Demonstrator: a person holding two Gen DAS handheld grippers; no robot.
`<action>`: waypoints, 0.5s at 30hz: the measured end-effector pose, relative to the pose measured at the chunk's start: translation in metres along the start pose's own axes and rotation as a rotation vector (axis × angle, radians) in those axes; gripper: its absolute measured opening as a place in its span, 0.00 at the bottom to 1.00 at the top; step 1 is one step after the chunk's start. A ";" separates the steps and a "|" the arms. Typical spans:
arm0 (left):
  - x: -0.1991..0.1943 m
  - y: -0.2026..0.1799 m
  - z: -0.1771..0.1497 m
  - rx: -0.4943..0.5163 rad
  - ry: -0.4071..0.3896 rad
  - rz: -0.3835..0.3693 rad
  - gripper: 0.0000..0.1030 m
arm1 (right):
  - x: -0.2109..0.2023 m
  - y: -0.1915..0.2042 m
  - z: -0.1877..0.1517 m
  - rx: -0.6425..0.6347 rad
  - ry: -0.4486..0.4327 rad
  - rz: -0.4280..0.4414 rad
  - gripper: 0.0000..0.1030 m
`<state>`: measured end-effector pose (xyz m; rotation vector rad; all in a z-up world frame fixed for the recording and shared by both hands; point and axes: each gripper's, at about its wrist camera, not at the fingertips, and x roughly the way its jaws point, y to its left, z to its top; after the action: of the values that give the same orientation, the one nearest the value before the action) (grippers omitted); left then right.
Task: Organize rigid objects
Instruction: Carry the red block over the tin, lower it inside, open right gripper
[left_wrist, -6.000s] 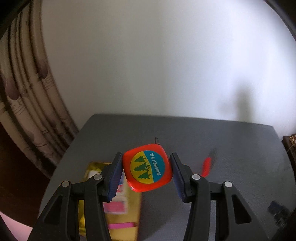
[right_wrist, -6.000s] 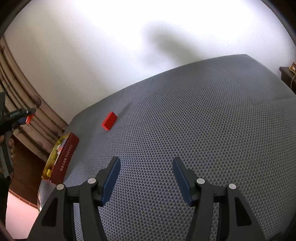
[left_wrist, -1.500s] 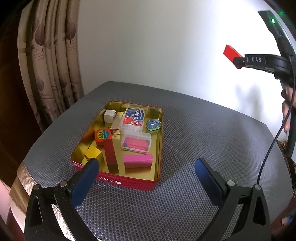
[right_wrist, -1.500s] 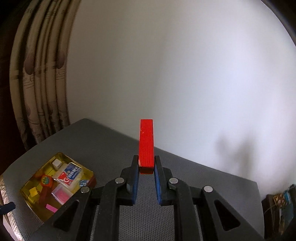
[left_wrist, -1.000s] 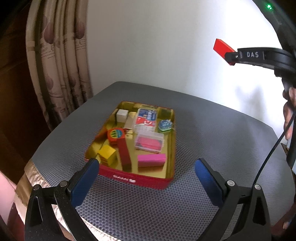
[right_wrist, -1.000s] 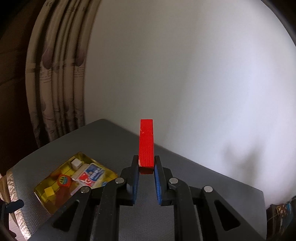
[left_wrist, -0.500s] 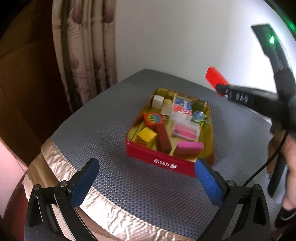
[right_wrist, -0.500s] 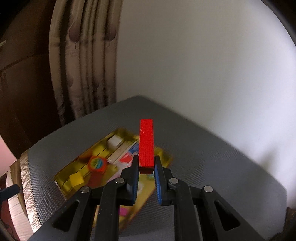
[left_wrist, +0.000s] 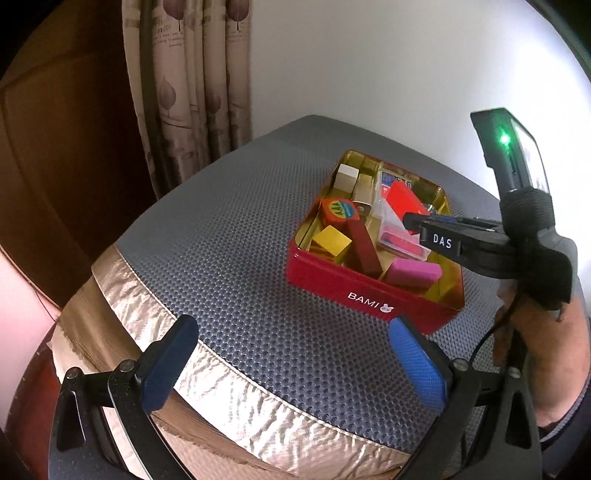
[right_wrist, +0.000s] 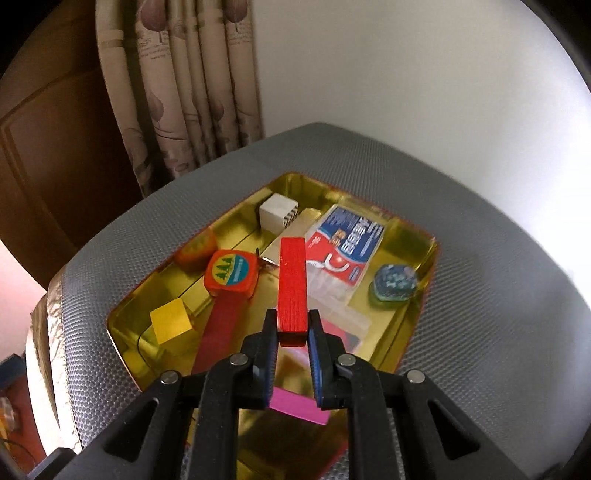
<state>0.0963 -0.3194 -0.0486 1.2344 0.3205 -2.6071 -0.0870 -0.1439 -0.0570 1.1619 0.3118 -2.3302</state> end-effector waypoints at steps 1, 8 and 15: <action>0.001 0.000 0.000 -0.001 0.001 0.000 0.99 | 0.002 -0.001 -0.001 0.007 0.007 0.004 0.14; 0.004 -0.001 -0.002 0.009 0.011 -0.003 0.99 | 0.007 0.001 -0.002 -0.004 0.024 0.013 0.14; 0.006 -0.004 -0.003 0.022 0.010 0.007 0.99 | 0.013 0.003 -0.001 -0.019 0.055 0.019 0.16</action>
<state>0.0937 -0.3153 -0.0551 1.2537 0.2891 -2.6062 -0.0913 -0.1508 -0.0680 1.2156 0.3400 -2.2769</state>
